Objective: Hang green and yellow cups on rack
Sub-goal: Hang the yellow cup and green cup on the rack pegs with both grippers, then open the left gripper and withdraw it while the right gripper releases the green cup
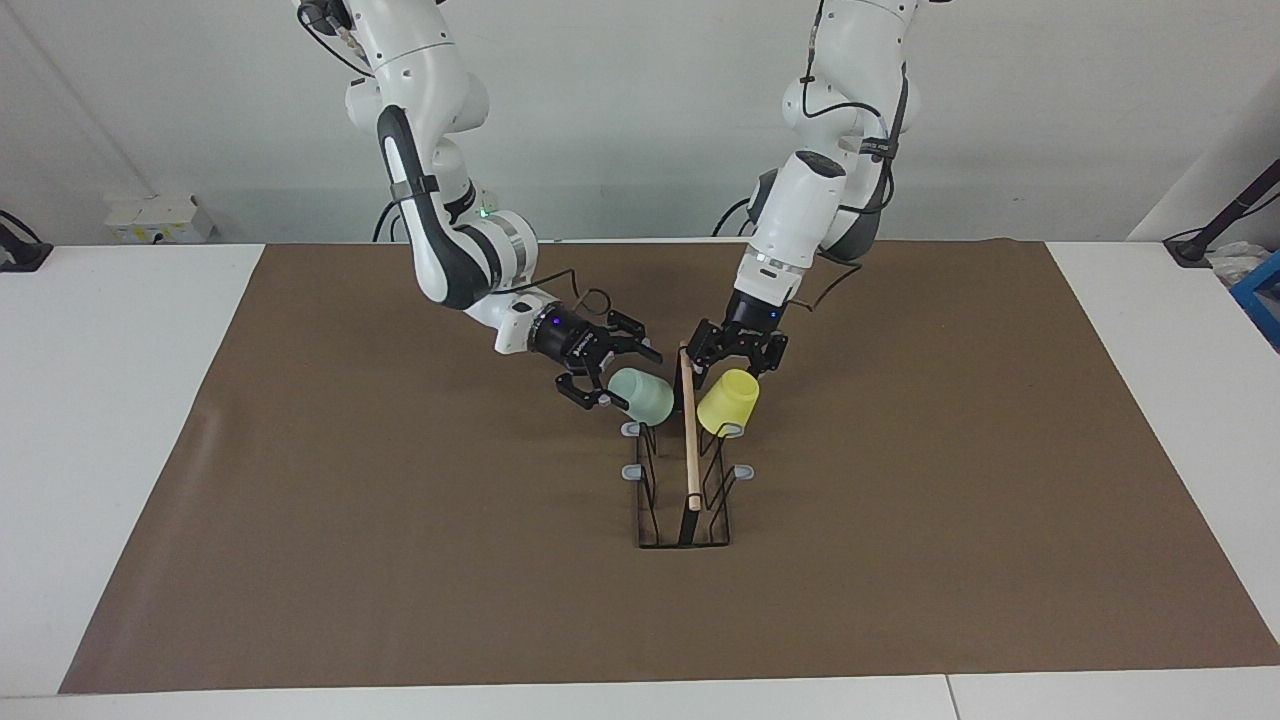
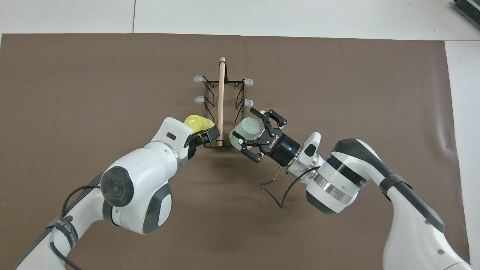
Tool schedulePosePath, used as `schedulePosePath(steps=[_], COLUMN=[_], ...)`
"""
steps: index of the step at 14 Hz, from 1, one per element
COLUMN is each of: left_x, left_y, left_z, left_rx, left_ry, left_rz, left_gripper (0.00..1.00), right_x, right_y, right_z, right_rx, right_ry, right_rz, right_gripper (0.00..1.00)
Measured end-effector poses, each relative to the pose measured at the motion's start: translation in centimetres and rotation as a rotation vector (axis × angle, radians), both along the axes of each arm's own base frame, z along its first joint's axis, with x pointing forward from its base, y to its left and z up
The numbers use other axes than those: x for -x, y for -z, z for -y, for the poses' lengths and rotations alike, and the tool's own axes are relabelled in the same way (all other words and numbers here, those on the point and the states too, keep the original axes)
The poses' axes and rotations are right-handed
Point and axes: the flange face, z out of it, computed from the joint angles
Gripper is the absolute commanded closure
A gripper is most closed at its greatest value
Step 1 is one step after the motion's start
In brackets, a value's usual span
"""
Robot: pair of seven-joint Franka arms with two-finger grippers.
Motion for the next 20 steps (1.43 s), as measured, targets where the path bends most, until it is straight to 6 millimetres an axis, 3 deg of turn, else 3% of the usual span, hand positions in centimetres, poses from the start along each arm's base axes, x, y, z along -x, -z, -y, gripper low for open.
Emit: schedulePosePath(steps=[3, 6, 9, 12, 17, 20], left_x=[-1.7, -4.2, -6.3, -7.9, -9.8, -10.1], left_y=[-3.4, -6.8, -9.2, -11.0, -13.1, -13.9], left_z=[0.0, -2.1, -5.7, -10.6, -19.9, -22.8], left_rx=[-0.017, -0.032, -0.073, -0.122, -0.248, -0.366], left_ry=[0.017, 0.018, 0.073, 0.153, 0.188, 0.252], left_rz=[-0.086, -0.137, -0.166, -0.164, -0.154, -0.147], left_gripper=[0.00, 0.00, 0.00, 0.00, 0.00, 0.00], right_x=[0.1, 0.1, -0.2, -0.6, -1.1, -1.9], right_y=[0.2, 0.2, 0.1, -1.0, -5.2, -8.3], right_z=[0.2, 0.2, 0.4, 0.4, 0.3, 1.6], right_rx=[0.014, 0.017, 0.033, 0.074, 0.135, 0.200], right_ry=[0.005, 0.007, 0.016, 0.035, 0.083, 0.100], right_rz=[-0.010, -0.013, -0.019, -0.031, -0.062, -0.040], right_gripper=[0.10, 0.10, 0.10, 0.10, 0.10, 0.02])
